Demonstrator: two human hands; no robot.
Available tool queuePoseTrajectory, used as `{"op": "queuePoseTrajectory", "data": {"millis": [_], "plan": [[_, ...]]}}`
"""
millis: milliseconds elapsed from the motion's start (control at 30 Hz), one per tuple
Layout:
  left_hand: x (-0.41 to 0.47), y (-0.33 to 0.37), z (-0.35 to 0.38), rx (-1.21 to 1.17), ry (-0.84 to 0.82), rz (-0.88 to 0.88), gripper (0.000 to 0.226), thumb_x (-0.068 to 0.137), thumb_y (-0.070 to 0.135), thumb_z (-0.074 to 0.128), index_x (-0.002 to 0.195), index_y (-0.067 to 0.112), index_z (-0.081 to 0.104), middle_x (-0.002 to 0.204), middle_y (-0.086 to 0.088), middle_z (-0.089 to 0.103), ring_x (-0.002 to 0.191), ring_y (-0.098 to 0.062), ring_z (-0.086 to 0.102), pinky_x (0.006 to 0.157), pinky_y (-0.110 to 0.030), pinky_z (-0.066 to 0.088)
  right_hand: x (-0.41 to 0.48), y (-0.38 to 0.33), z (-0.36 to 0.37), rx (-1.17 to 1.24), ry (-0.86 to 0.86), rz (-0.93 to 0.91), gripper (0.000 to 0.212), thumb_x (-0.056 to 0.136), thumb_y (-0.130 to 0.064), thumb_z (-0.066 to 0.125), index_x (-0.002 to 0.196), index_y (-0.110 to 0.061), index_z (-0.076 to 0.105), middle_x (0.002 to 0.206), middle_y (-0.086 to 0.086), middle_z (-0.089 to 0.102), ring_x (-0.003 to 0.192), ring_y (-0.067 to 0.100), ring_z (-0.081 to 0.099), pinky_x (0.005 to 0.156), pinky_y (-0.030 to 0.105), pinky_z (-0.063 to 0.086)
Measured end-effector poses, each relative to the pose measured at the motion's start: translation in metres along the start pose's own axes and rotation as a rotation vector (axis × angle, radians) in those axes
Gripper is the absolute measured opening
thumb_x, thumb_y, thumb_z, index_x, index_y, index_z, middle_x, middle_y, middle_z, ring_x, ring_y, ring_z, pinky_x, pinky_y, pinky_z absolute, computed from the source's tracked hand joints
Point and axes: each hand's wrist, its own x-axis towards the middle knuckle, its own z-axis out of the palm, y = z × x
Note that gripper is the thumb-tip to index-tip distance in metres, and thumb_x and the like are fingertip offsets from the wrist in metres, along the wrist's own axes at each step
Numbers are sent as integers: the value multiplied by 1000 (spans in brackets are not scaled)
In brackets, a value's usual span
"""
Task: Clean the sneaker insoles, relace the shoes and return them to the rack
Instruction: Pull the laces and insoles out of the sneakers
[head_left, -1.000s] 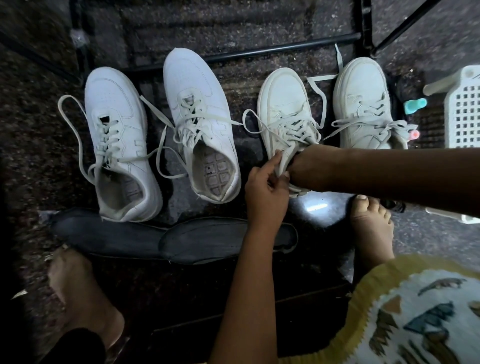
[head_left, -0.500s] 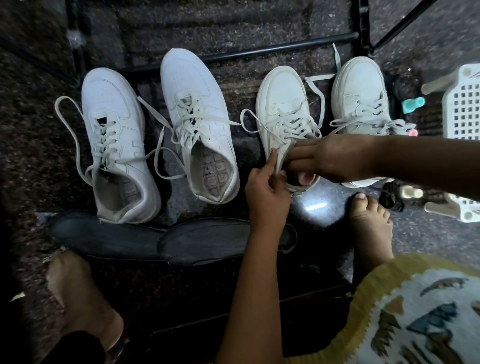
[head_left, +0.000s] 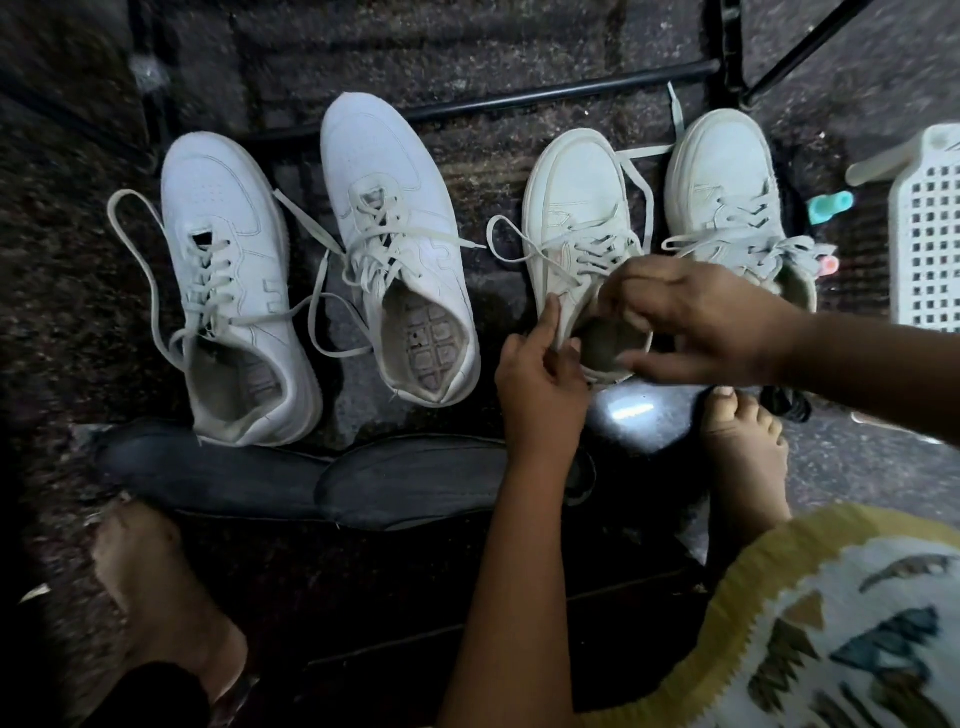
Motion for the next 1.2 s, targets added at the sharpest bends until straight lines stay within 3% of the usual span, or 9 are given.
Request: {"op": "queuePoseTrajectory", "data": {"millis": [67,167,300,433,600,700,800,933,1200], "plan": [[0,0,1,-10,5,-19,49,82,31,53,131,32,53,84,12,40,79,-34,60,73,-48,57,-1,4,11,-195,9,-10,35,84,-28,61,109,-4,55,109,18,56,97,35,57,82,42,52],[-1,0,1,-20,9,-37,49,80,37,52,129,38,53,88,7,51,80,-34,62,74,-47,57,-3,0,24,-383,149,-7,33,82,-24,52,109,-6,48,100,20,57,83,36,59,72,38,51],[-5,2,4,-37,18,-48,52,77,41,46,129,43,50,102,-28,64,87,-40,66,78,-50,56,-5,0,34,-655,224,-98,23,96,-26,46,94,-10,63,82,9,64,76,29,62,70,35,38],[-5,-3,4,-45,3,-47,49,75,48,42,123,57,41,103,-31,63,90,-39,67,80,-50,56,0,2,39,-778,107,-254,27,97,-23,42,78,-15,60,71,2,61,65,23,60,72,30,33],[-4,-3,6,-32,28,-82,55,77,32,42,129,50,41,96,-29,63,84,-40,66,75,-49,57,16,-3,47,-864,-80,-160,25,76,-13,36,63,-18,57,55,-1,58,50,20,59,62,28,44],[-2,-2,5,-62,-20,-111,56,77,36,44,132,45,45,78,-16,62,71,-40,63,71,-48,57,25,1,41,-923,-324,-129,20,67,-22,49,56,-22,66,59,-4,62,58,21,59,56,24,44],[-2,-2,4,-99,-62,-136,56,78,31,47,134,37,48,63,0,49,65,-44,59,67,-50,57,25,3,49,-1118,-455,-180,18,72,-31,55,71,-28,73,77,-8,68,76,19,60,60,25,40],[-3,-2,4,-62,-37,-107,52,76,46,39,127,53,42,94,-23,66,81,-40,66,76,-49,56,32,-1,51,-1151,-388,-103,21,68,-23,51,54,-25,66,60,-8,60,59,16,55,51,24,26],[1,-4,5,-19,-18,-94,45,77,50,34,121,57,43,112,-11,68,89,-35,68,79,-50,56,41,13,61,-1095,-85,-164,34,66,-11,34,40,-18,54,40,-6,47,37,13,46,48,18,19]]}}
